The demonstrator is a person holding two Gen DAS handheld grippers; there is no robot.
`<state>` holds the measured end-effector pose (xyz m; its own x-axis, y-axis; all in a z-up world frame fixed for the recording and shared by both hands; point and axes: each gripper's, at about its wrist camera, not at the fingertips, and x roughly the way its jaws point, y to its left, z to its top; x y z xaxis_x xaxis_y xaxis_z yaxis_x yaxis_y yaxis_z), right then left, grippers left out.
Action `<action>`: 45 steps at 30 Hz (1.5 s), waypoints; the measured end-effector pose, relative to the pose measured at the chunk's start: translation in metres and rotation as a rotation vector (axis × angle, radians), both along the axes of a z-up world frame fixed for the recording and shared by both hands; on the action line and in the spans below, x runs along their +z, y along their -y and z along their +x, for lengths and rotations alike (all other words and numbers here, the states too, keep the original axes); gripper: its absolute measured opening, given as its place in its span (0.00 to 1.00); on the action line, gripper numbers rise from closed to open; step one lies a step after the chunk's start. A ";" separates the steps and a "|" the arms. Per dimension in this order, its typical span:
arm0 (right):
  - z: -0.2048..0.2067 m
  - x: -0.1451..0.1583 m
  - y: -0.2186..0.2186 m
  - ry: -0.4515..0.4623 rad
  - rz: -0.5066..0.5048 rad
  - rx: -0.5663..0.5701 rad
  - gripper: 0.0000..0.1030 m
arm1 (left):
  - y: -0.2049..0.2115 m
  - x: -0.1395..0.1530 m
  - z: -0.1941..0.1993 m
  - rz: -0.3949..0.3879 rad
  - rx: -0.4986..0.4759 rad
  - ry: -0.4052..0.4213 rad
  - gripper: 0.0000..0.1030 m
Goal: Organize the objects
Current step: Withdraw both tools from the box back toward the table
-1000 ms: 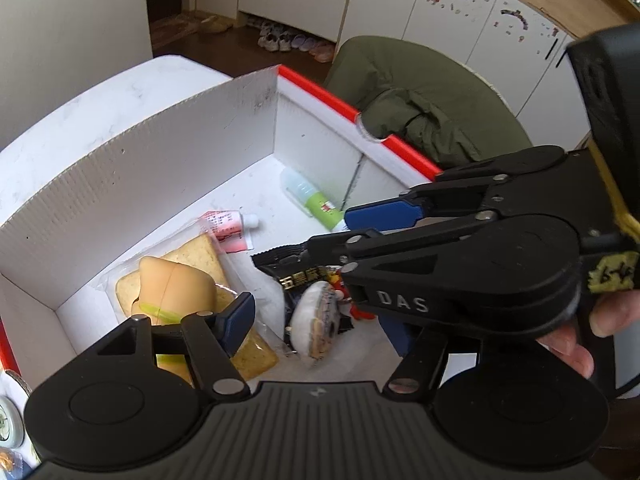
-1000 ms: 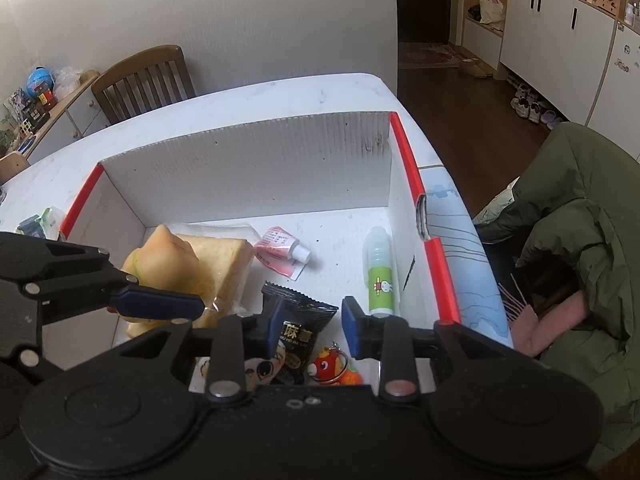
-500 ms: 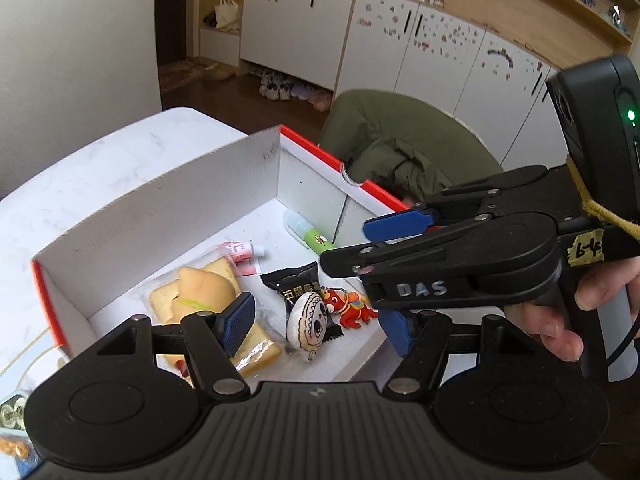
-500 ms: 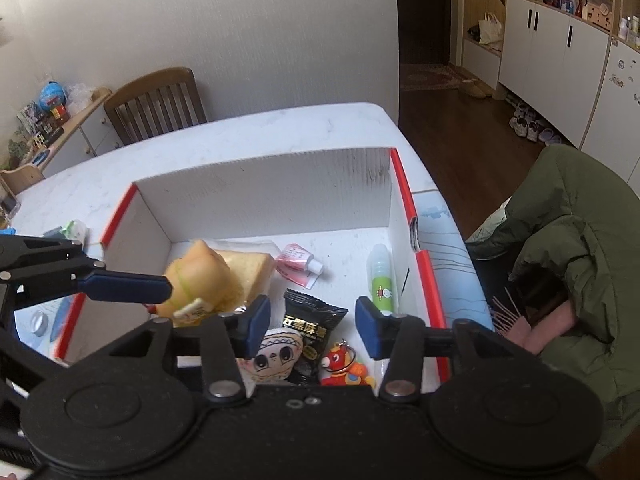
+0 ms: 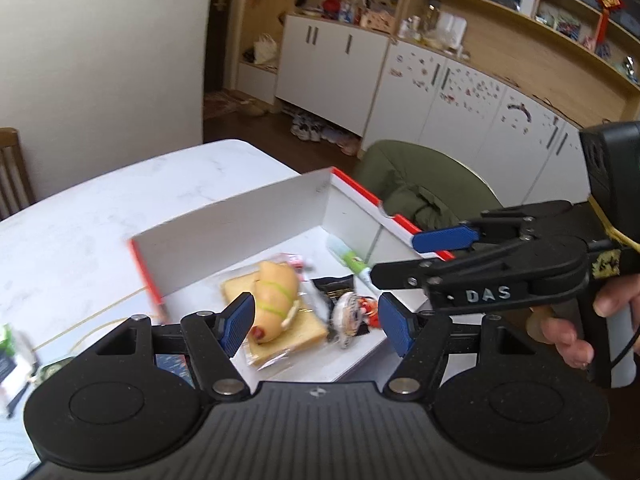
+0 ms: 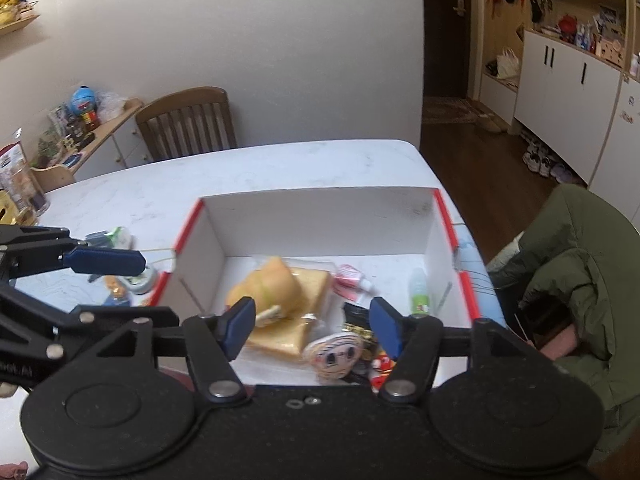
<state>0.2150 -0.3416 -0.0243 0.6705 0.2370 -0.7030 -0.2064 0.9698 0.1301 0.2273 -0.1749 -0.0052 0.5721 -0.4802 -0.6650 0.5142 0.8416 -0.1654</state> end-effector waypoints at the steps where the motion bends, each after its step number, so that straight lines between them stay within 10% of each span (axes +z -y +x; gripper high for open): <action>1: -0.002 0.001 -0.005 0.002 0.002 0.007 0.63 | -0.006 0.001 -0.003 -0.001 0.007 0.007 0.65; 18: -0.030 0.012 -0.103 0.034 0.026 0.106 0.99 | -0.122 -0.006 -0.045 -0.013 0.140 0.004 0.79; 45: 0.007 -0.038 -0.255 -0.112 -0.034 0.166 0.99 | -0.256 -0.069 -0.065 0.082 0.268 -0.012 0.97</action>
